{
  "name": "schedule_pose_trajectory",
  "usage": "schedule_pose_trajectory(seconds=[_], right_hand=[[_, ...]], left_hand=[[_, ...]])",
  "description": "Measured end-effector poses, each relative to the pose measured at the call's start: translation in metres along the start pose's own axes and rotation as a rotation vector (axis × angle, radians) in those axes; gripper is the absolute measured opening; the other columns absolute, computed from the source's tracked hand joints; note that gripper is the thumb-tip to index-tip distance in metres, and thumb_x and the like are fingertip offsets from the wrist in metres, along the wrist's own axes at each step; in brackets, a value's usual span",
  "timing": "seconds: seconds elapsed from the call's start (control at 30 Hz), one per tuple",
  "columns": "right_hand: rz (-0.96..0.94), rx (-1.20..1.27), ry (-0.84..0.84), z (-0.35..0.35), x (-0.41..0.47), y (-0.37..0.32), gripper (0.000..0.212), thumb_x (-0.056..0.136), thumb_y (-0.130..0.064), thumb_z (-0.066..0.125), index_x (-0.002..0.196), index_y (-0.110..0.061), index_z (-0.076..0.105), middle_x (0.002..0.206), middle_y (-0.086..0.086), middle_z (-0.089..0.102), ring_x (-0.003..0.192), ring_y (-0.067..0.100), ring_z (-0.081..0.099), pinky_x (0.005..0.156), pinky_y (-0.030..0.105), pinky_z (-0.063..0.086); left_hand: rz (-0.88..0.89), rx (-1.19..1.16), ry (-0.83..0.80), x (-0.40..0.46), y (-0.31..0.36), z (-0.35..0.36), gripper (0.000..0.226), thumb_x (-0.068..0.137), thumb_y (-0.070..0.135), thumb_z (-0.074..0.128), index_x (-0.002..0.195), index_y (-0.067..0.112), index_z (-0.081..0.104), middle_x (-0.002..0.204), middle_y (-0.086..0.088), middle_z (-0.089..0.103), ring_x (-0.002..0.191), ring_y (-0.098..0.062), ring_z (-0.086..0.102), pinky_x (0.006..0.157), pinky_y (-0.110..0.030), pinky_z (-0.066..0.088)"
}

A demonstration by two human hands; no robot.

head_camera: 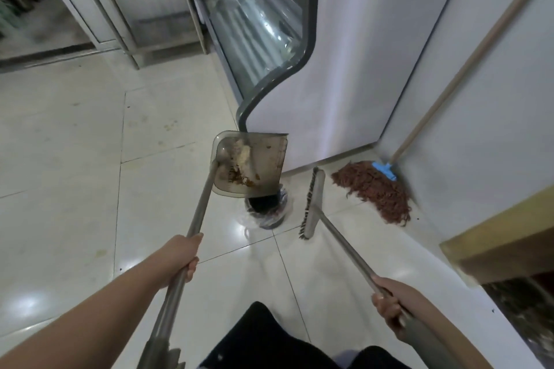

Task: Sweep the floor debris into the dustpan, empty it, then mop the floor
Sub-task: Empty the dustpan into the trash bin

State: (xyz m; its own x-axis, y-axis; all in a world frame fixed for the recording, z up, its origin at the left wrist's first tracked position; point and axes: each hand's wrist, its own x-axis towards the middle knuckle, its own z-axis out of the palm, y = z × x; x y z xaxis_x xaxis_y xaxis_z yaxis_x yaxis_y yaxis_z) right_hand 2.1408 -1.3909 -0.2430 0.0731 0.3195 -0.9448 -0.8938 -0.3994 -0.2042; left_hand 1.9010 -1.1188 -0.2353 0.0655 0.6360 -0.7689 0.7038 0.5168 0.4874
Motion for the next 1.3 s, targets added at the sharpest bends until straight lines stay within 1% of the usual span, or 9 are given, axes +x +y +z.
schedule_pose_trajectory(seconds=[0.13, 0.23, 0.33, 0.5, 0.63, 0.77, 0.97, 1.13, 1.3], right_hand=[[0.032, 0.008, -0.007, 0.016, 0.009, -0.02, 0.034, 0.1, -0.023, 0.042, 0.069, -0.011, 0.035, 0.029, 0.004, 0.034, 0.014, 0.007, 0.026, 0.02, 0.006, 0.019], [0.064, -0.026, -0.024, 0.015, 0.014, -0.038, 0.036, 0.101, -0.023, 0.039, 0.067, -0.01, 0.036, 0.029, 0.005, 0.033, 0.013, 0.007, 0.025, 0.019, 0.007, 0.017], [0.072, -0.066, 0.008, 0.004, 0.02, -0.064, 0.036, 0.101, -0.024, 0.038, 0.068, -0.01, 0.035, 0.028, 0.004, 0.032, 0.014, 0.008, 0.025, 0.02, 0.006, 0.017], [0.105, -0.309, -0.013, -0.006, 0.035, -0.1, 0.05, 0.103, -0.03, 0.026, 0.058, -0.01, 0.035, 0.023, 0.001, 0.028, 0.012, 0.007, 0.024, 0.017, 0.013, 0.016], [0.103, -0.386, -0.011, -0.009, 0.038, -0.12, 0.049, 0.103, -0.03, 0.025, 0.059, -0.01, 0.034, 0.022, 0.0, 0.026, 0.012, 0.006, 0.023, 0.018, 0.012, 0.015], [0.055, -0.357, -0.019, -0.011, 0.036, -0.124, 0.037, 0.103, -0.025, 0.03, 0.069, -0.011, 0.033, 0.023, 0.002, 0.032, 0.013, 0.005, 0.024, 0.019, 0.009, 0.015], [0.094, -0.383, -0.044, -0.007, 0.042, -0.127, 0.046, 0.103, -0.027, 0.028, 0.061, -0.008, 0.036, 0.023, 0.001, 0.027, 0.013, 0.005, 0.023, 0.019, 0.011, 0.014], [0.062, -0.592, -0.074, -0.001, 0.052, -0.125, 0.061, 0.103, -0.027, 0.021, 0.048, -0.01, 0.04, 0.023, -0.004, 0.023, 0.014, 0.002, 0.02, 0.022, 0.01, 0.016], [0.057, -0.541, -0.067, 0.009, 0.045, -0.125, 0.046, 0.103, -0.025, 0.022, 0.061, -0.011, 0.034, 0.022, -0.002, 0.026, 0.013, 0.002, 0.021, 0.02, 0.01, 0.016]], left_hand=[[0.013, 0.161, 0.045, 0.019, 0.001, 0.006, 0.041, 0.099, 0.031, 0.038, 0.072, 0.001, 0.043, 0.031, -0.002, 0.038, 0.021, -0.016, 0.034, 0.033, -0.016, 0.031], [0.017, 0.265, 0.082, 0.028, 0.007, 0.022, 0.042, 0.1, 0.029, 0.036, 0.071, 0.0, 0.045, 0.026, -0.001, 0.039, 0.018, -0.013, 0.036, 0.026, -0.013, 0.03], [-0.002, 0.284, 0.134, 0.036, 0.012, 0.045, 0.038, 0.099, 0.026, 0.04, 0.072, 0.0, 0.047, 0.043, -0.008, 0.048, 0.03, -0.015, 0.044, 0.028, -0.017, 0.034], [0.028, 0.375, 0.144, 0.044, 0.029, 0.083, 0.028, 0.098, 0.026, 0.041, 0.097, 0.0, 0.051, 0.065, -0.01, 0.054, 0.046, -0.019, 0.051, 0.038, -0.024, 0.04], [0.048, 0.435, 0.15, 0.05, 0.043, 0.097, 0.031, 0.097, 0.029, 0.042, 0.095, 0.0, 0.051, 0.066, -0.009, 0.054, 0.048, -0.019, 0.053, 0.039, -0.025, 0.042], [0.063, 0.47, 0.175, 0.054, 0.047, 0.094, 0.029, 0.097, 0.028, 0.043, 0.087, 0.002, 0.05, 0.065, -0.009, 0.054, 0.047, -0.018, 0.053, 0.039, -0.025, 0.042], [0.074, 0.631, 0.25, 0.052, 0.032, 0.076, 0.029, 0.096, 0.033, 0.043, 0.088, 0.005, 0.045, 0.068, -0.007, 0.055, 0.048, -0.018, 0.055, 0.038, -0.022, 0.041], [0.049, 0.628, 0.246, 0.052, 0.026, 0.069, 0.03, 0.096, 0.034, 0.043, 0.09, 0.005, 0.046, 0.067, -0.007, 0.056, 0.047, -0.017, 0.055, 0.039, -0.022, 0.041], [0.025, 0.482, 0.241, 0.056, 0.029, 0.062, 0.035, 0.096, 0.032, 0.046, 0.078, 0.002, 0.048, 0.06, -0.009, 0.052, 0.045, -0.017, 0.049, 0.038, -0.022, 0.037]])
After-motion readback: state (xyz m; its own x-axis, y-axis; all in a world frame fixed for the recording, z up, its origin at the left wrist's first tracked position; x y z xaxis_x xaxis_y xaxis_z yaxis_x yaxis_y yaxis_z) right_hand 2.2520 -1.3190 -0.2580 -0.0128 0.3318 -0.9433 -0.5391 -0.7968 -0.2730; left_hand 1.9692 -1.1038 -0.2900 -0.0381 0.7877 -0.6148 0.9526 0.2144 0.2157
